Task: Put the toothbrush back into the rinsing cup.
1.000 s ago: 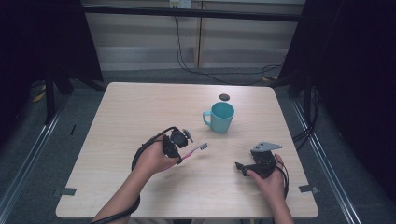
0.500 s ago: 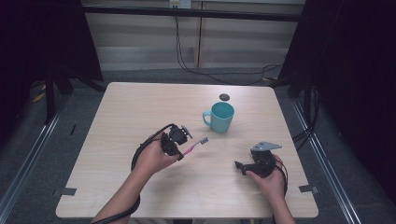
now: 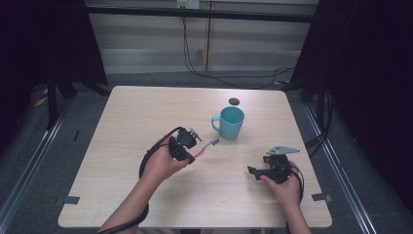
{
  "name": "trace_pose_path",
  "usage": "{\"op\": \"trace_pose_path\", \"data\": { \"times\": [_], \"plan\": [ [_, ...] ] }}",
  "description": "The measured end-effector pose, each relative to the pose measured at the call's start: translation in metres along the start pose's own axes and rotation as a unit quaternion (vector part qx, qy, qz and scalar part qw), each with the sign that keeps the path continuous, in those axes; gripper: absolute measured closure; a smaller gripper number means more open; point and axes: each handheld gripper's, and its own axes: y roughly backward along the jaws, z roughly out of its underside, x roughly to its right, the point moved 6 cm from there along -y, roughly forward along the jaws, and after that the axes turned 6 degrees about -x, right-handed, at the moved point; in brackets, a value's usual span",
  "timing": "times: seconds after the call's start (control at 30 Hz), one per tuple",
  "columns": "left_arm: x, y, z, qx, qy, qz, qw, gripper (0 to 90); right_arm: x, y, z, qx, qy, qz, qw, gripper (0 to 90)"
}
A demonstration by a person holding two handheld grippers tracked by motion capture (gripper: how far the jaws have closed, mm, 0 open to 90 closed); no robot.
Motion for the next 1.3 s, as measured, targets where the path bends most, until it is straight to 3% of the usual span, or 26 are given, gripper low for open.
{"op": "trace_pose_path", "data": {
  "times": [0.17,0.43,0.73,0.9,1.27,1.3],
  "plan": [
    [0.0,0.001,-0.003,0.015,-0.002,-0.007,0.9999,84.2,-0.003,0.003,-0.007,0.012,-0.003,-0.015,0.9998,18.5],
    [-0.002,0.0,-0.007,0.045,0.014,-0.01,0.9988,84.3,-0.016,0.003,-0.028,0.025,-0.009,-0.055,0.9981,18.8],
    [-0.005,-0.001,-0.011,0.063,0.023,-0.019,0.9976,84.2,-0.02,0.003,-0.041,0.026,-0.002,-0.064,0.9976,19.9],
    [-0.004,-0.002,-0.016,0.086,0.028,-0.025,0.9955,84.3,-0.027,0.004,-0.053,0.039,-0.015,-0.09,0.9951,20.7],
    [-0.001,-0.001,-0.019,0.111,0.034,-0.029,0.9928,84.3,-0.035,0.003,-0.063,0.04,-0.017,-0.104,0.9937,20.9],
    [0.0,-0.001,-0.02,0.12,0.04,-0.031,0.9915,84.3,-0.036,0.002,-0.065,0.038,-0.016,-0.107,0.9935,21.3]
  ]
}}
